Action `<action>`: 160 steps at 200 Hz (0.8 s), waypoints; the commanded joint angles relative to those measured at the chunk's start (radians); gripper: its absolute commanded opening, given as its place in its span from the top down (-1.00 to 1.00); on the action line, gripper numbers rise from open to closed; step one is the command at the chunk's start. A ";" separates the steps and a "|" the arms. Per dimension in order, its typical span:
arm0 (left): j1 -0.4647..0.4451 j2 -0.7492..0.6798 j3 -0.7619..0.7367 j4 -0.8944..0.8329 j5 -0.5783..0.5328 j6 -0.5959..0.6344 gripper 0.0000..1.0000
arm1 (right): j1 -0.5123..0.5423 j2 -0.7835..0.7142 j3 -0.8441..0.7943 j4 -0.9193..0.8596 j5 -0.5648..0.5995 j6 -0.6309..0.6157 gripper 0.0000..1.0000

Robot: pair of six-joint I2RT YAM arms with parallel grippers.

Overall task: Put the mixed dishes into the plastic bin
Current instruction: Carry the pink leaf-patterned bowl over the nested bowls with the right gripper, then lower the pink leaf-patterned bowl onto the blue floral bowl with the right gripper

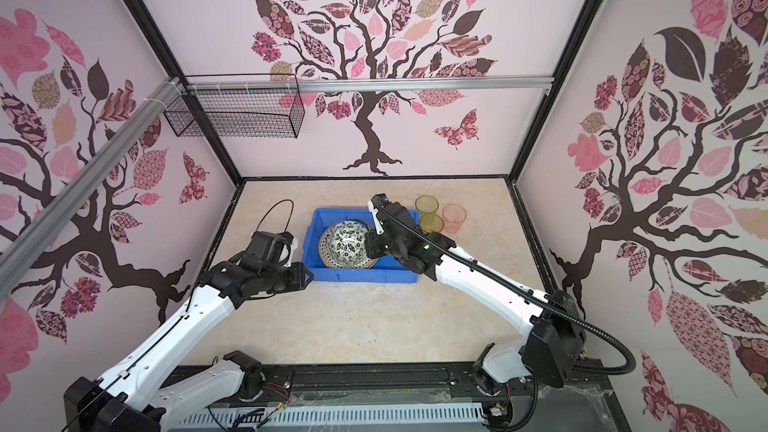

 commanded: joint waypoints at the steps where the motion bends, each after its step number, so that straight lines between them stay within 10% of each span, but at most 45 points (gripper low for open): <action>1: 0.001 -0.013 -0.013 0.000 -0.011 0.018 0.31 | 0.005 0.034 0.060 0.062 0.014 -0.010 1.00; 160: 0.004 0.013 -0.026 0.047 0.021 0.009 0.30 | -0.123 0.199 0.156 0.090 -0.080 0.009 1.00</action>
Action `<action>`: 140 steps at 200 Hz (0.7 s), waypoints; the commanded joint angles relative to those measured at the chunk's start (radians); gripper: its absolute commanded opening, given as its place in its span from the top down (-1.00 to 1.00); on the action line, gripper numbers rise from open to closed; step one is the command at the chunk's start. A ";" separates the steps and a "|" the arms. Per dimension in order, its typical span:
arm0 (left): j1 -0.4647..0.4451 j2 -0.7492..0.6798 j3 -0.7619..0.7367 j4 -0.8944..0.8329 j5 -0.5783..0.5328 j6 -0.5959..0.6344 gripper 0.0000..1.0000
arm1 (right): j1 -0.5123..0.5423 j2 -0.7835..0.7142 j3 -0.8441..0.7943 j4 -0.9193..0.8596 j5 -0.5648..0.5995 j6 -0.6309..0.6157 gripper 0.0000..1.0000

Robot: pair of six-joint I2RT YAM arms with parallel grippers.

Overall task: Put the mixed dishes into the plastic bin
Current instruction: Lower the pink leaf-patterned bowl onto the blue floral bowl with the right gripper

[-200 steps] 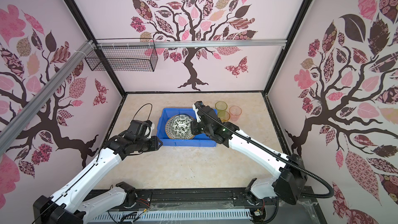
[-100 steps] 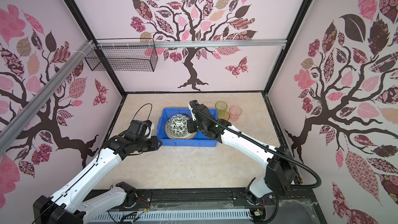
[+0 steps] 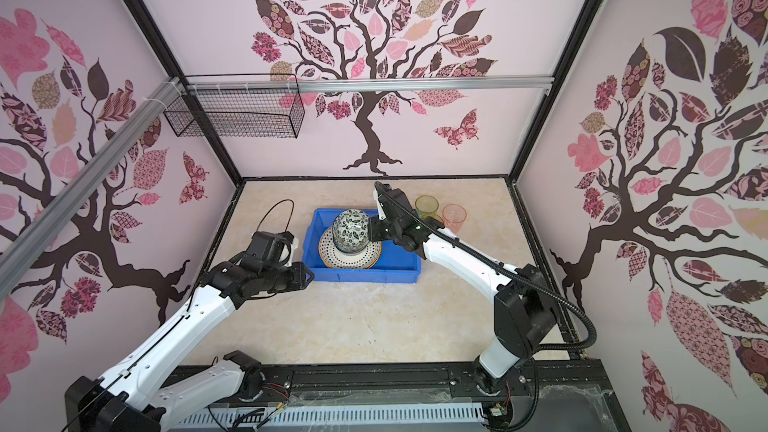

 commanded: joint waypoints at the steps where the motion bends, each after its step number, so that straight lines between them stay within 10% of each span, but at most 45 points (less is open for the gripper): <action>1: 0.004 0.009 -0.018 0.026 0.012 0.008 0.30 | 0.001 0.023 0.066 0.036 -0.001 -0.011 1.00; 140: 0.004 0.007 0.018 0.004 -0.002 0.001 0.30 | -0.021 0.161 0.128 0.030 -0.007 -0.027 1.00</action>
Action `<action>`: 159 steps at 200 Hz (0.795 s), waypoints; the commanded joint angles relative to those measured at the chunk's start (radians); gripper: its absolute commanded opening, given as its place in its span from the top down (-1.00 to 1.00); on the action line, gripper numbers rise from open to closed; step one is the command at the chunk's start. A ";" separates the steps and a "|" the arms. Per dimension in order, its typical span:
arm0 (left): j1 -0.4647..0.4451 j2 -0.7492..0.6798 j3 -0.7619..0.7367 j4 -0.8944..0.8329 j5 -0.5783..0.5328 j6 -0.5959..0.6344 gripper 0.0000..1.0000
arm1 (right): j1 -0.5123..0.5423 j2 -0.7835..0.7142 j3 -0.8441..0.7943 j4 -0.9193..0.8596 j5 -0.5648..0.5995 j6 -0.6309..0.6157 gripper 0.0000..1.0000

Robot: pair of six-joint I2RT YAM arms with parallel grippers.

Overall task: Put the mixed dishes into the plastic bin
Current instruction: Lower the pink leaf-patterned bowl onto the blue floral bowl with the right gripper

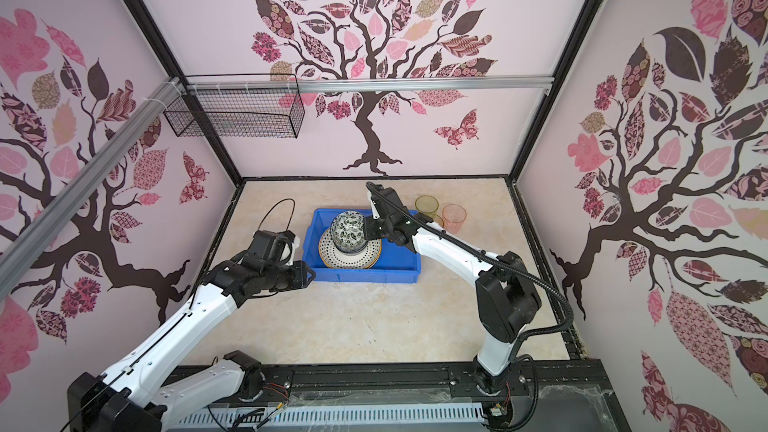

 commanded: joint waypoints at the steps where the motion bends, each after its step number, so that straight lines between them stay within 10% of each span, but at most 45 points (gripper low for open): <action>1: 0.004 -0.007 0.019 -0.014 -0.006 0.004 0.30 | -0.007 0.036 0.068 0.035 -0.007 -0.001 1.00; 159: 0.004 -0.044 0.042 -0.058 -0.047 -0.016 0.29 | -0.015 0.128 0.115 -0.021 0.026 -0.043 1.00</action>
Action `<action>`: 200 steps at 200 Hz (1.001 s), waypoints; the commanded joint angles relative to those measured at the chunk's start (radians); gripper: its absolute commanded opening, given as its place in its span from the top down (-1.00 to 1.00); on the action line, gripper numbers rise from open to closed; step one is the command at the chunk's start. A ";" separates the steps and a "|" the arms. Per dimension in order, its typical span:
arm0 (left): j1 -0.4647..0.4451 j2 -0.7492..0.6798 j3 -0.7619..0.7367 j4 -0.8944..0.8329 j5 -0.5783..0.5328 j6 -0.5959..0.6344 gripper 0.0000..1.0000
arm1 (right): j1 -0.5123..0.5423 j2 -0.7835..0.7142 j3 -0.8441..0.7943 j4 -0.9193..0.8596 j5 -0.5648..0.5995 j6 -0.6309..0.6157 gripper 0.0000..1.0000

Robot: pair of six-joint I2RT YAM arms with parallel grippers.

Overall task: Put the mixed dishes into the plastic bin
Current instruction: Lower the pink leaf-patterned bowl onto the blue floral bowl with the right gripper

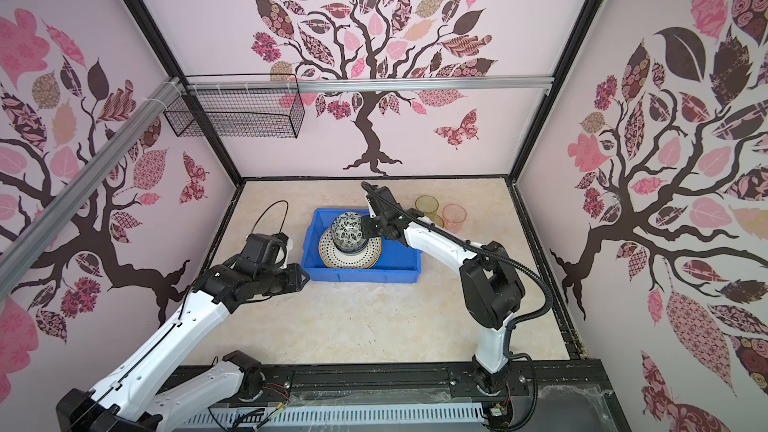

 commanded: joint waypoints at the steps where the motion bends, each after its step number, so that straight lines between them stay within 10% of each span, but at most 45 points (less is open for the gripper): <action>1: 0.004 0.011 0.034 0.016 -0.001 -0.004 0.29 | -0.006 0.018 0.034 0.012 0.016 -0.019 1.00; 200: 0.004 -0.015 0.024 0.005 0.028 -0.026 0.27 | -0.008 0.077 0.074 -0.012 -0.060 0.004 0.87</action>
